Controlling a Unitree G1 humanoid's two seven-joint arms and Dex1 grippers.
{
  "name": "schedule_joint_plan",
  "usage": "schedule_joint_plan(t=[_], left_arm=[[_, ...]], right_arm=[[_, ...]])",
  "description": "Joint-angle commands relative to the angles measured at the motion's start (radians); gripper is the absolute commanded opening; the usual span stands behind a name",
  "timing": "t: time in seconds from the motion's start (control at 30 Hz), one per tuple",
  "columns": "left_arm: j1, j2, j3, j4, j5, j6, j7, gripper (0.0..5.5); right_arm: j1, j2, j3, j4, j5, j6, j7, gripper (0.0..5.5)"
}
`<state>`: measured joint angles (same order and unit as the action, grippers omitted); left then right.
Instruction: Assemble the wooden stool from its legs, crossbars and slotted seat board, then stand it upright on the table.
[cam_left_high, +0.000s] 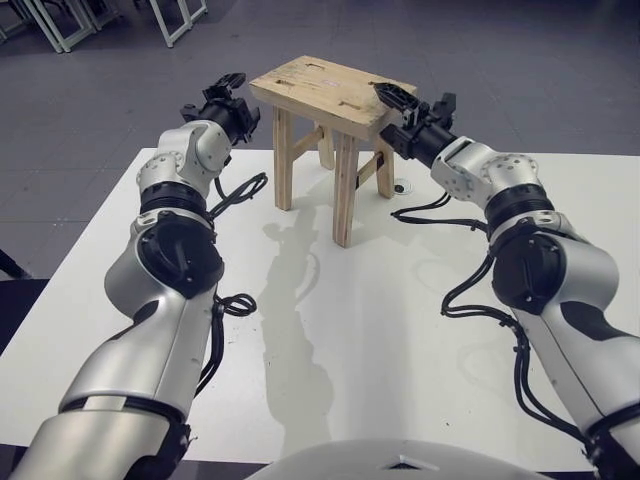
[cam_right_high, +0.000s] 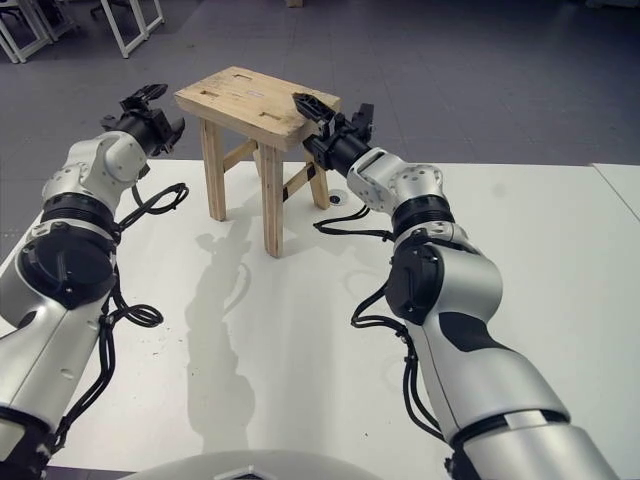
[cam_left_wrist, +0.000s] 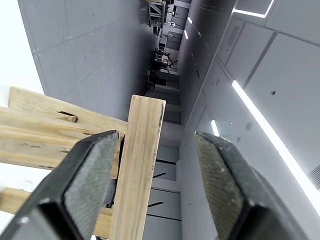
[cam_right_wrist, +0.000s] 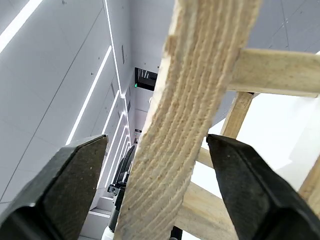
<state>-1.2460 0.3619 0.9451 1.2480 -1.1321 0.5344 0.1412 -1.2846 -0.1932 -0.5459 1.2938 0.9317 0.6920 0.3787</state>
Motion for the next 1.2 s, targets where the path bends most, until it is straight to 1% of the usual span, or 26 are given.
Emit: schedule_joint_plan(t=[0.03, 0.07, 0.13, 0.17, 0.2, 0.23, 0.27, 0.33, 0.4, 0.43, 0.53, 0.7, 0.83, 1.03, 1.13, 1.2], left_arm=[[0.104, 0.021, -0.080, -0.156, 0.075, 0.084, 0.021, 2.81], [0.167, -0.001, -0.142, -0.307, 0.116, 0.100, 0.007, 2.81], [0.345, -0.047, -0.352, -0.670, 0.271, 0.069, -0.040, 2.81], [0.457, -0.057, -0.486, -0.837, 0.380, 0.018, -0.066, 2.81], [0.582, -0.060, -0.625, -0.984, 0.499, -0.037, -0.069, 2.81], [0.676, -0.062, -0.714, -1.085, 0.588, -0.083, -0.061, 2.81], [0.764, -0.066, -0.785, -1.162, 0.676, -0.143, -0.046, 2.81], [0.939, -0.127, -0.862, -1.316, 0.801, -0.268, 0.008, 2.81], [1.031, -0.170, -0.895, -1.413, 0.875, -0.346, 0.033, 2.81], [1.047, -0.185, -0.905, -1.437, 0.894, -0.368, 0.032, 2.81], [1.075, -0.224, -0.928, -1.490, 0.924, -0.389, 0.015, 2.81], [1.121, -0.285, -0.975, -1.550, 0.978, -0.419, 0.002, 2.81], [1.176, -0.320, -1.028, -1.559, 1.056, -0.443, 0.007, 2.81], [1.193, -0.332, -1.040, -1.566, 1.119, -0.438, -0.008, 2.81], [1.237, -0.340, -1.042, -1.578, 1.139, -0.433, -0.008, 2.81], [1.230, -0.330, -1.022, -1.585, 1.132, -0.412, -0.022, 2.81]], right_arm=[[0.017, -0.098, 0.008, -0.033, -0.075, 0.076, 0.014, 3.59], [0.035, -0.131, 0.023, -0.063, -0.099, 0.106, 0.010, 3.59], [0.082, -0.173, 0.064, -0.179, -0.146, 0.153, -0.008, 3.59], [0.154, -0.173, 0.134, -0.327, -0.199, 0.130, -0.004, 3.59], [0.265, -0.160, 0.207, -0.515, -0.253, 0.083, -0.006, 3.59], [0.356, -0.145, 0.257, -0.662, -0.289, 0.045, -0.010, 3.59], [0.453, -0.131, 0.307, -0.794, -0.338, -0.021, -0.014, 3.59], [0.747, -0.085, 0.423, -1.076, -0.505, -0.258, -0.062, 3.59], [0.952, -0.061, 0.511, -1.250, -0.684, -0.479, -0.142, 3.59], [1.009, -0.050, 0.533, -1.289, -0.752, -0.552, -0.187, 3.59], [1.105, -0.007, 0.559, -1.359, -0.858, -0.657, -0.269, 3.59], [1.189, 0.024, 0.569, -1.454, -0.921, -0.702, -0.312, 3.59], [1.203, 0.025, 0.576, -1.473, -0.921, -0.667, -0.298, 3.59], [1.155, 0.019, 0.550, -1.428, -0.923, -0.644, -0.288, 3.59], [1.139, 0.026, 0.560, -1.419, -0.926, -0.635, -0.279, 3.59], [1.154, 0.037, 0.577, -1.446, -0.939, -0.623, -0.284, 3.59]])
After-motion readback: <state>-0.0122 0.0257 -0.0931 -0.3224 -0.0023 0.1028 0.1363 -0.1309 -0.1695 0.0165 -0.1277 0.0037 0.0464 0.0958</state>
